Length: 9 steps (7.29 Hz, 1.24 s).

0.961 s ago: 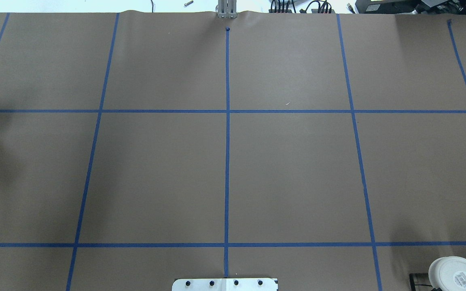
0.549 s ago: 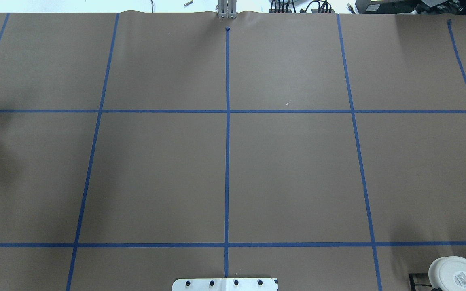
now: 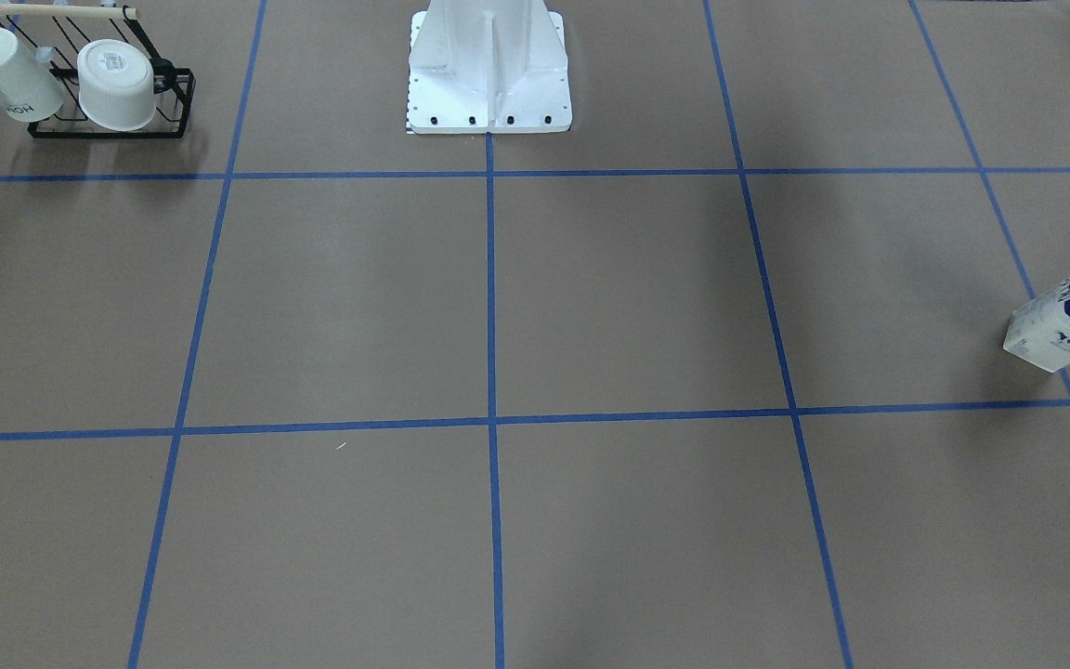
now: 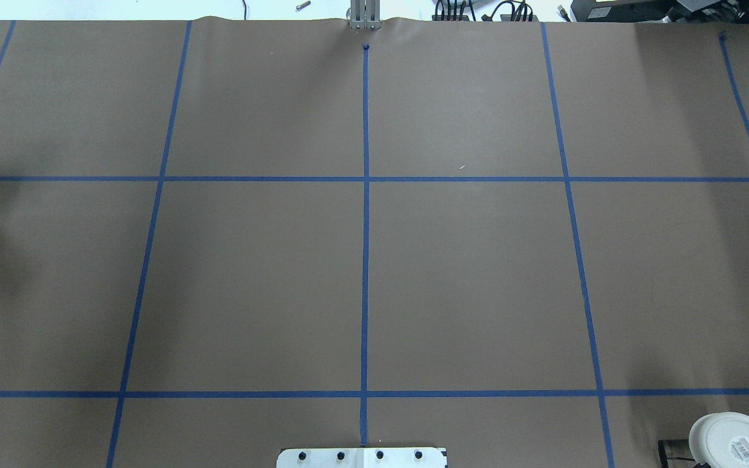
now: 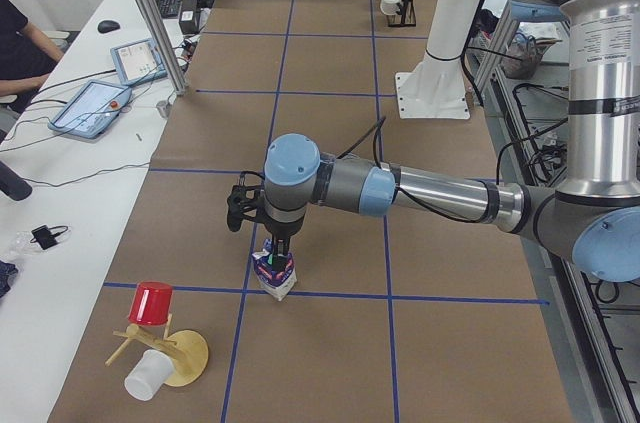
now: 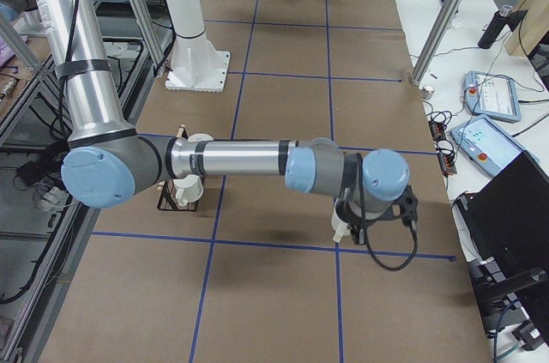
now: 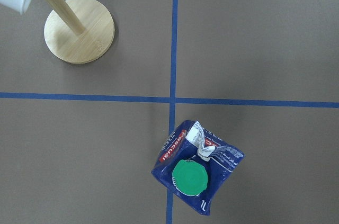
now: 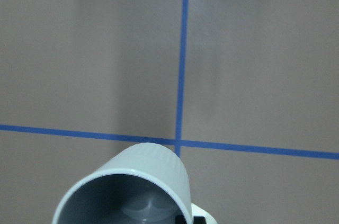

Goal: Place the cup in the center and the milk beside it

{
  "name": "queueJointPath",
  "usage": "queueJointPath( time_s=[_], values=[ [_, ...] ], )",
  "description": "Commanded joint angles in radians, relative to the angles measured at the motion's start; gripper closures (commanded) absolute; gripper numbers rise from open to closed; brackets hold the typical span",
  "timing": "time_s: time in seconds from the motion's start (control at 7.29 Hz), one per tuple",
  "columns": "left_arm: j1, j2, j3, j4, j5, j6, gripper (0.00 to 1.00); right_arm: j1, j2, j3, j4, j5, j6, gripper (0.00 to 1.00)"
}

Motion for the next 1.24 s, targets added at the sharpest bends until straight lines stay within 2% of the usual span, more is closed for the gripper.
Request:
queueJointPath(
  time_s=[0.0, 0.27, 0.41, 0.55, 0.69, 0.96, 1.1],
  values=[
    [0.0, 0.0, 0.003, 0.001, 0.0, 0.001, 0.01, -0.197, 0.16, 0.174, -0.079, 0.009, 0.459, 1.0],
    [0.0, 0.003, 0.012, 0.003, 0.0, -0.001, 0.01, -0.388, 0.293, 0.213, -0.069, -0.026, 0.871, 1.0],
    [0.002, 0.003, 0.018, 0.003, 0.0, -0.001, 0.01, -0.515, 0.385, 0.201, -0.044, -0.116, 1.119, 1.0],
    [0.002, 0.003, 0.023, 0.001, 0.0, -0.001, 0.01, -0.647, 0.401, 0.186, 0.087, -0.227, 1.305, 1.0],
    [0.003, 0.003, 0.029, 0.003, 0.0, -0.001, 0.01, -0.734, 0.417, 0.122, 0.214, -0.293, 1.458, 1.0],
    [0.003, 0.003, 0.032, 0.0, 0.0, -0.001, 0.01, -0.812, 0.528, -0.067, 0.299, -0.365, 1.537, 1.0],
    [0.003, 0.003, 0.033, 0.0, 0.0, -0.001, 0.01, -0.829, 0.539, -0.097, 0.333, -0.369, 1.537, 1.0]
  ],
)
